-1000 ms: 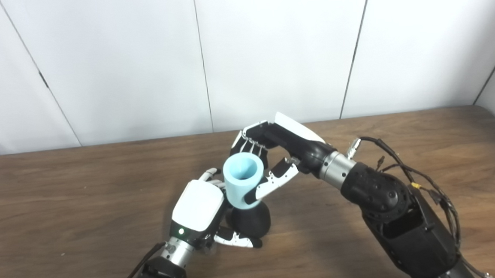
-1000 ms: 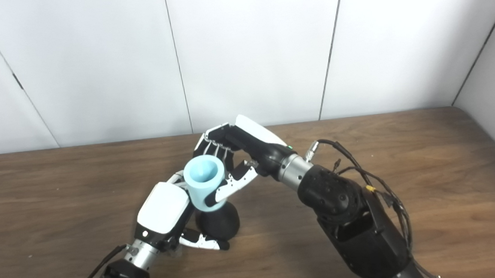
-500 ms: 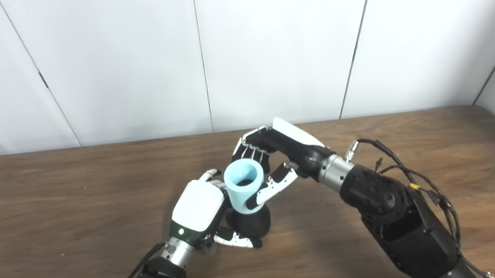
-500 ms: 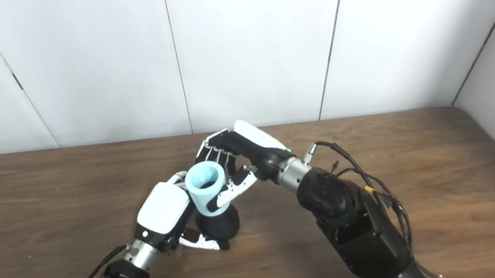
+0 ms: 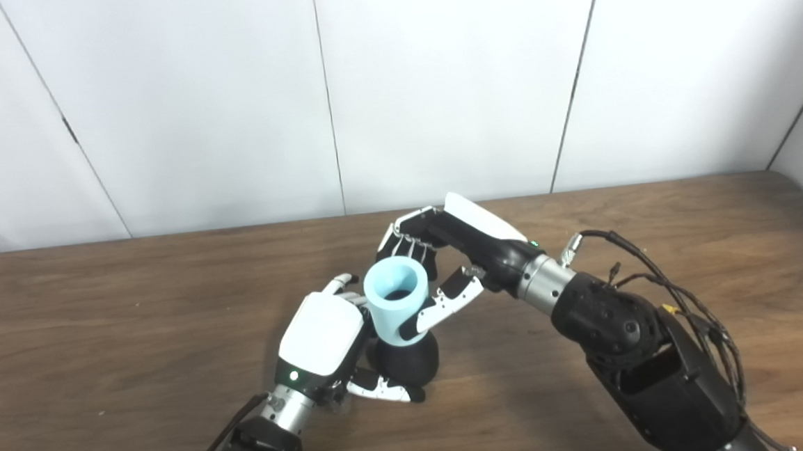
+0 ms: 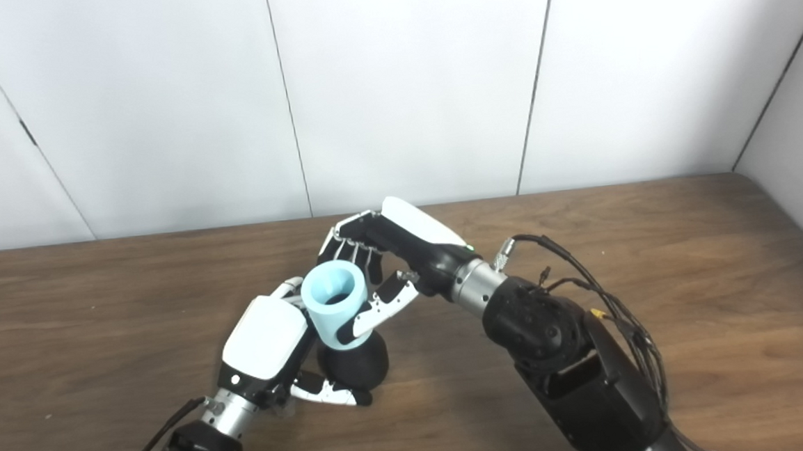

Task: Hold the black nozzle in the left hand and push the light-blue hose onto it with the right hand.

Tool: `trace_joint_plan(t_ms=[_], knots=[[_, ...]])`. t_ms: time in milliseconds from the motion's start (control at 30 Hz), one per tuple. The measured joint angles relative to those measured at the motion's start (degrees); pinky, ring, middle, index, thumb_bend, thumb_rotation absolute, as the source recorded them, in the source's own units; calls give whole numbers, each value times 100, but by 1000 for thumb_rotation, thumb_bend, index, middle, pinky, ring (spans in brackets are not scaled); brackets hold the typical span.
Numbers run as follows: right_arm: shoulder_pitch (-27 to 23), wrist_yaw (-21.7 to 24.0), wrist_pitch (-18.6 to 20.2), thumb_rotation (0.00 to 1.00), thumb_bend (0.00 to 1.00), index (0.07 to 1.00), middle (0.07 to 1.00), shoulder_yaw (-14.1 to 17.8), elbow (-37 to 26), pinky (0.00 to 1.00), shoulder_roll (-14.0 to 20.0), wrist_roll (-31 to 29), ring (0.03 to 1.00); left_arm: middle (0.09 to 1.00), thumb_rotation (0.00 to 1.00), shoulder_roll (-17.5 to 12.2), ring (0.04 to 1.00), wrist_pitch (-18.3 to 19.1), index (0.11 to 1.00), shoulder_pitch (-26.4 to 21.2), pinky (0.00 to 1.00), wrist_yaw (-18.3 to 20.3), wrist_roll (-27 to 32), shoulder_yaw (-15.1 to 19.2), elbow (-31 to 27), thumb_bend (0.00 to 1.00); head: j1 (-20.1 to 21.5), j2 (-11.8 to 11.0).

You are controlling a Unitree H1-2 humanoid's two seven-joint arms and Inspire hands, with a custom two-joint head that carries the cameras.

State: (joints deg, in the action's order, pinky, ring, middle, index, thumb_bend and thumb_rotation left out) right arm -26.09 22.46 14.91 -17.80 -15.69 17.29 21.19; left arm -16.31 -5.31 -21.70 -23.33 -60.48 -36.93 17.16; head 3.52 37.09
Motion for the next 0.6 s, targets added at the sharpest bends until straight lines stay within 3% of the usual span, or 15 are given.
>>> trace_joint_plan(t_ms=[233, 400, 600], knots=[[216, 278, 155, 349, 1000, 909, 899, -16, 54, 740, 48, 2, 849, 424, 0, -7, 460, -18, 484, -6, 806, -46, -4, -10, 1, 504, 0, 0], [205, 318, 250, 385, 1000, 981, 944, 28, 32, 833, 64, -26, 905, 424, 0, -7, 461, -18, 484, -8, 806, -73, -18, -26, 1, 504, 0, 9], [199, 402, 427, 402, 1000, 1000, 963, 30, -30, 830, 63, -35, 918, 424, 0, -8, 459, -19, 486, -13, 803, -78, -20, -35, 4, 504, 0, -9]])
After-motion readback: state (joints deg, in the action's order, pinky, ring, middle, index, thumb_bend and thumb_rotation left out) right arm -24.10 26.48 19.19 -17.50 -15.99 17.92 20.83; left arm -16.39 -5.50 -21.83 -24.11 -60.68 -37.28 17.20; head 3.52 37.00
